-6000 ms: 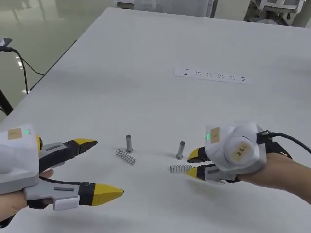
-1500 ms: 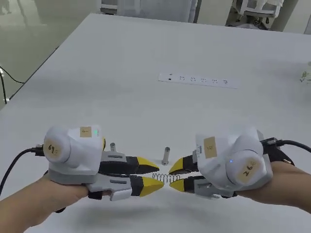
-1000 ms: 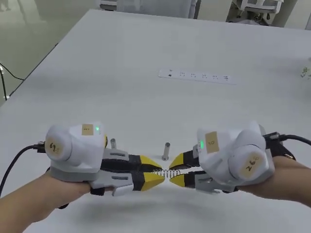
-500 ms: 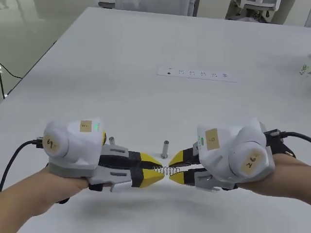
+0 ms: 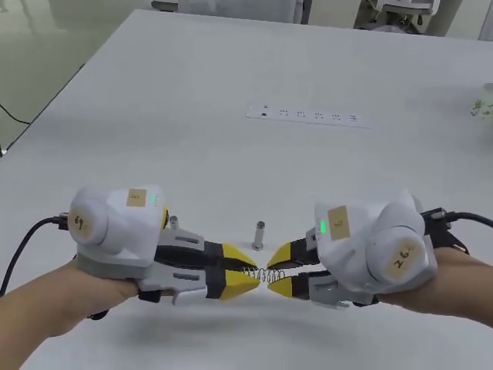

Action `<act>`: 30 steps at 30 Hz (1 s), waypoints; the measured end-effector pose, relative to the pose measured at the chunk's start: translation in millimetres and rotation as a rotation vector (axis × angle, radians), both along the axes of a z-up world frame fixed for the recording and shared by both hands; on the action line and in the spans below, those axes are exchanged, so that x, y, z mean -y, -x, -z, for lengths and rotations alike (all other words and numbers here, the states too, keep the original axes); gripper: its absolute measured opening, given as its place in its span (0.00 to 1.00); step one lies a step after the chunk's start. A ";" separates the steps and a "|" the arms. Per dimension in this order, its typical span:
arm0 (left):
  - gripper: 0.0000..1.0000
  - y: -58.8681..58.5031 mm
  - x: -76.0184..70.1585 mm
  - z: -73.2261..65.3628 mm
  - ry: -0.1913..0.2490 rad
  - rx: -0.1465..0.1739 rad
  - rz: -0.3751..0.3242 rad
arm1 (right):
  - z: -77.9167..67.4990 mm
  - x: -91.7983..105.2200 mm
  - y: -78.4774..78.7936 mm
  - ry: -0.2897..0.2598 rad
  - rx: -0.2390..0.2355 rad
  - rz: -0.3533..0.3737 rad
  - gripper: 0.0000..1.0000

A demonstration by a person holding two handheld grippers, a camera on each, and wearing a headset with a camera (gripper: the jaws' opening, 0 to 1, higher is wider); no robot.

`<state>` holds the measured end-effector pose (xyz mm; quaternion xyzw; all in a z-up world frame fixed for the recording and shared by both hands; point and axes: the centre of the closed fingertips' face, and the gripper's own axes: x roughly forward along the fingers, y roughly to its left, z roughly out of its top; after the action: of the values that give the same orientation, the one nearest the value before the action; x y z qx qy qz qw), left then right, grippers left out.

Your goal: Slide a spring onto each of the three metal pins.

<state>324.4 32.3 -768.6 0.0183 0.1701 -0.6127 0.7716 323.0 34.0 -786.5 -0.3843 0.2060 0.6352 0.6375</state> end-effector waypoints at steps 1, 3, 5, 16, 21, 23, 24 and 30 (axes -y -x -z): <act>0.02 -0.3 0.0 0.4 -0.001 0.000 0.000 | 0.6 0.6 0.3 0.001 0.001 -0.001 0.09; 0.02 0.0 0.5 0.6 0.000 -0.003 0.001 | 1.4 1.5 0.8 0.002 -0.001 0.002 0.10; 0.02 0.2 0.5 1.3 -0.003 -0.004 0.002 | 2.5 2.5 1.6 0.002 -0.006 0.008 0.12; 0.02 5.3 0.1 2.9 -0.014 -0.017 0.023 | 10.0 7.8 2.9 -0.055 -0.077 0.091 0.14; 0.02 7.8 0.4 7.0 -0.028 -0.027 0.040 | 12.8 9.9 5.8 -0.050 -0.083 0.087 0.11; 0.02 8.2 0.6 7.3 -0.028 -0.026 0.044 | 12.6 10.5 6.6 -0.051 -0.084 0.081 0.09; 0.02 8.0 0.7 7.2 -0.027 -0.028 0.043 | 12.7 10.5 7.4 -0.050 -0.086 0.078 0.08; 0.03 7.8 -0.8 9.8 -0.035 -0.038 0.041 | 11.0 10.5 9.0 -0.050 -0.079 0.065 0.07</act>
<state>316.5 33.1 -778.4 0.0238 0.1949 -0.6257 0.7550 314.0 23.5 -797.5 -0.3361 0.2273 0.6336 0.6587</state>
